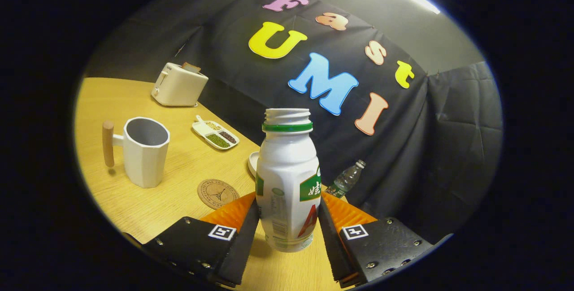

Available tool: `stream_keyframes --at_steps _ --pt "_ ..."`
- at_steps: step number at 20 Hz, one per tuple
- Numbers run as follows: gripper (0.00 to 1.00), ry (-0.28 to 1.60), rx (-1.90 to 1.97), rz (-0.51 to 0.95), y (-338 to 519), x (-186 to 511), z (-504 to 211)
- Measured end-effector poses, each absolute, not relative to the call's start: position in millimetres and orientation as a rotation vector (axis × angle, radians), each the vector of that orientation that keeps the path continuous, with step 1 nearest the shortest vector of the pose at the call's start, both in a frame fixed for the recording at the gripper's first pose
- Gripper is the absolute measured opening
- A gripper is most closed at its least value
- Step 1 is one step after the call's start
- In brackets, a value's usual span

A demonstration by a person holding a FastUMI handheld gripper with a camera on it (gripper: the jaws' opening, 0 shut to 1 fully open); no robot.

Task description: Take the bottle from table, then pour the juice into the cup, finally place the bottle on the coaster

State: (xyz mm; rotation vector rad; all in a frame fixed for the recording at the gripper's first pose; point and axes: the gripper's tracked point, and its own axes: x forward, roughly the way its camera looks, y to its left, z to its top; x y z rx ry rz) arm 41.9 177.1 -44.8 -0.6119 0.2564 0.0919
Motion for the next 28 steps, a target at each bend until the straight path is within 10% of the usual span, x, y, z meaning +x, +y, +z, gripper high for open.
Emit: stream_keyframes --at_steps 28 --pt "0.71 0.057 -1.257 0.014 248 59 -14"
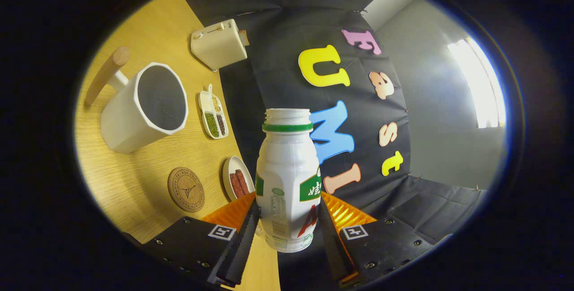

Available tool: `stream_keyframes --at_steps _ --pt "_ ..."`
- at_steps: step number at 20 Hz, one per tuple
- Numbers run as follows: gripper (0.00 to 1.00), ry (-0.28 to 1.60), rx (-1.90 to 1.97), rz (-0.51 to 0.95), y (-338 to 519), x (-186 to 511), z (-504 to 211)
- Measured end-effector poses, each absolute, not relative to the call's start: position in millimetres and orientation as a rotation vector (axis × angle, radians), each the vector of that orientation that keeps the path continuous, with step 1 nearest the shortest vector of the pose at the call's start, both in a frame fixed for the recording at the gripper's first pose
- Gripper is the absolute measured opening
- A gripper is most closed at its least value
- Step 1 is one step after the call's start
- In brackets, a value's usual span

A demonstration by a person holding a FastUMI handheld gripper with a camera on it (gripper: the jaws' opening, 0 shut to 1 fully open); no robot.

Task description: Take the bottle from table, then pour the juice into the cup, finally place the bottle on the coaster

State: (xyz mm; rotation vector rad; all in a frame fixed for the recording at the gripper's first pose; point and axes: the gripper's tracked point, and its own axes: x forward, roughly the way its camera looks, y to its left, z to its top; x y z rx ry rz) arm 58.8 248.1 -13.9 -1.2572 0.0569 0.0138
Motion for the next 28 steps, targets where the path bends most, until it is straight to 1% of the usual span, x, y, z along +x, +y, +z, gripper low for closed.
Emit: stream_keyframes --at_steps 28 --pt "0.71 -0.082 -1.581 0.002 277 58 -6"
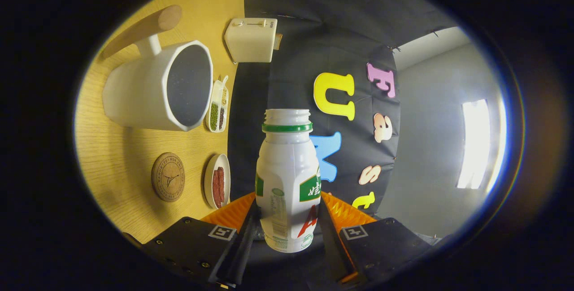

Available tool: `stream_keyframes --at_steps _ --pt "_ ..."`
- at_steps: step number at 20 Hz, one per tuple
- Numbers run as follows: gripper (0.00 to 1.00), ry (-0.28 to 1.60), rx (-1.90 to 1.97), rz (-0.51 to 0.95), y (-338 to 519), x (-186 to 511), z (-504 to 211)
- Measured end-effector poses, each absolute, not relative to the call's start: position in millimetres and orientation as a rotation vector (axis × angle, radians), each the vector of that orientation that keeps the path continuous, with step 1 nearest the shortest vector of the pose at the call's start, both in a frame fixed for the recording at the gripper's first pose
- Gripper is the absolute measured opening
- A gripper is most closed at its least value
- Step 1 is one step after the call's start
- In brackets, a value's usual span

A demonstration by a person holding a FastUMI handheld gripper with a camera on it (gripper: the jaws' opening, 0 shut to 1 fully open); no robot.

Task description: Take the bottle from table, then pour the juice into the cup, finally place the bottle on the coaster

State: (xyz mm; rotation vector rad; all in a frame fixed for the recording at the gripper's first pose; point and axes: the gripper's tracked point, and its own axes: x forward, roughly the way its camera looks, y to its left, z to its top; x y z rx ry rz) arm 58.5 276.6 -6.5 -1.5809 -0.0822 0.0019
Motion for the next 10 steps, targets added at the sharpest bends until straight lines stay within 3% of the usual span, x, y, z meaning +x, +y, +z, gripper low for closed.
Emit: stream_keyframes --at_steps 10 --pt "0.71 -0.108 -1.636 0.003 278.7 57.9 -4.6"
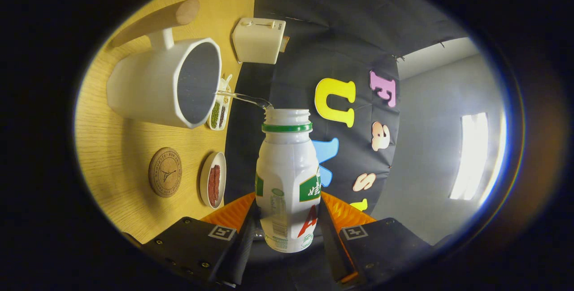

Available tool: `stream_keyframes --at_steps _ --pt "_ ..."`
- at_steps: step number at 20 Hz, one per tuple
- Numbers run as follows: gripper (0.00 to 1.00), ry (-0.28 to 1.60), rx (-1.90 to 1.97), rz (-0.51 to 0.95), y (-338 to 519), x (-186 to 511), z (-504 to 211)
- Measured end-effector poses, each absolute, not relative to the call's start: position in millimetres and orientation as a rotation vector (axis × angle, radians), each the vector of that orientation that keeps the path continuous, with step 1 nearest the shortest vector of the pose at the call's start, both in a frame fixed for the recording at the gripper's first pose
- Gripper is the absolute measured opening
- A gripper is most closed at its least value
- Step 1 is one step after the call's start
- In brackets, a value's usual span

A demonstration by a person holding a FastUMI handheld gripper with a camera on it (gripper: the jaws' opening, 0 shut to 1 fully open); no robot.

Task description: Take the bottle from table, then pour the juice into the cup, finally place the bottle on the coaster

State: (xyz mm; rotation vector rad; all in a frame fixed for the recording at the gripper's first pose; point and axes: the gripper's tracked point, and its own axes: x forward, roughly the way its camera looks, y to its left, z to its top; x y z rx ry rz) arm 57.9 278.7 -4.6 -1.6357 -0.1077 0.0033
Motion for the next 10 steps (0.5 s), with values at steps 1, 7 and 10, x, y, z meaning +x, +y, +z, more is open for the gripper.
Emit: stream_keyframes --at_steps 1,7,10 --pt "0.71 -0.107 -1.637 0.003 278.5 57.8 -5.1" --pt "0.71 -0.126 -1.661 -0.003 279.1 57.8 -4.2" --pt "0.71 -0.137 -1.675 -0.007 279.8 57.3 -3.4"
